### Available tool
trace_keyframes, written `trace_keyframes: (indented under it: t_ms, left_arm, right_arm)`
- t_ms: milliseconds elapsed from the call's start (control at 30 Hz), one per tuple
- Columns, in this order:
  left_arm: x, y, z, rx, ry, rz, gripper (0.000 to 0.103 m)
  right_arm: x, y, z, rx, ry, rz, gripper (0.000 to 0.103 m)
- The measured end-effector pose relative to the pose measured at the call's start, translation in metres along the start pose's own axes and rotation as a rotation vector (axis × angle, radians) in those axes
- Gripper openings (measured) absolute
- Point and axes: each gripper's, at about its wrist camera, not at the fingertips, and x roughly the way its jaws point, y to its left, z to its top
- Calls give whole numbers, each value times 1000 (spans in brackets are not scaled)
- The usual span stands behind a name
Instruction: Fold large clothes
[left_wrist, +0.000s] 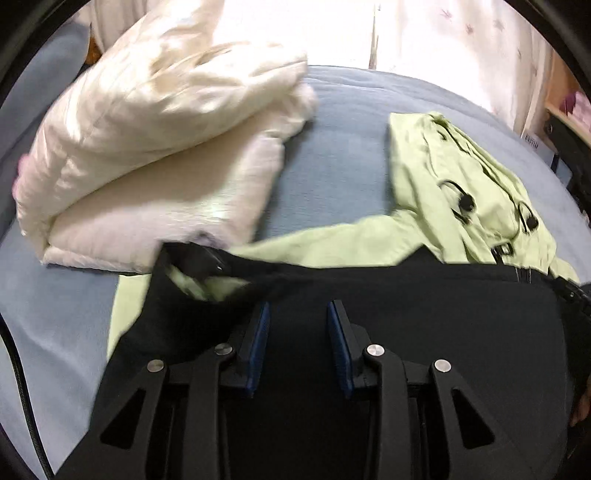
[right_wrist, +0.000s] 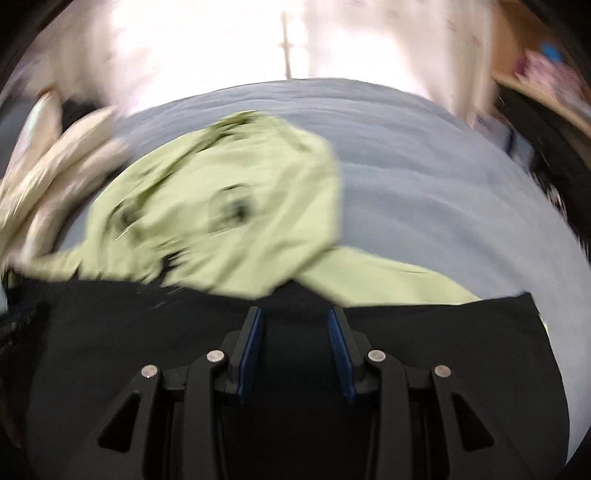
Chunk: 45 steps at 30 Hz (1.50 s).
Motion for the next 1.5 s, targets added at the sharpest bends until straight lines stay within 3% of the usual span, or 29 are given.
trace_keyframes:
  t_ms: [133, 233, 433, 533, 633, 700, 867, 967, 1067, 1200, 1300, 1367, 1400, 1500]
  left_arm:
    - [-22, 16, -1, -24, 1, 17, 32]
    - [-58, 19, -12, -38, -27, -85, 32]
    - [-124, -13, -67, 1, -21, -223, 33]
    - [-134, -21, -102, 24, -6, -221, 33]
    - [-115, -23, -127, 78, 63, -150, 33]
    - [-106, -13, -135, 89, 63, -121, 33]
    - [-109, 20, -132, 64, 62, -25, 33]
    - [-107, 35, -127, 35, 70, 8, 33]
    - [-109, 44, -125, 2, 84, -4, 33]
    - [-123, 48, -125, -40, 107, -16, 34]
    - [-134, 57, -127, -101, 135, -84, 39]
    - [-144, 64, -132, -139, 141, -118, 49]
    - [-151, 68, -135, -160, 141, -131, 55]
    - [-168, 77, -148, -208, 140, -183, 56]
  right_arm:
    - [-17, -25, 3, 83, 4, 19, 38]
    - [-43, -18, -9, 101, 25, 109, 38]
    - [-105, 59, -70, 8, 66, 337, 38]
    - [-124, 90, -105, -48, 82, 392, 38]
    - [-125, 102, -132, -124, 113, 358, 38]
    - [-124, 90, -141, -141, 121, 294, 38]
    - [-128, 8, -147, -95, 90, 34, 36]
    - [-135, -58, -150, 31, 75, -95, 36]
    - [-143, -94, -152, 152, 76, -47, 36]
    - [-158, -104, -152, 241, 66, 19, 38]
    - [-173, -105, -154, 285, 51, 84, 38]
    - [-180, -104, -157, 307, 42, 122, 39]
    - [-184, -104, -159, 319, 40, 139, 44]
    - [-194, -106, -168, 349, 54, 180, 60]
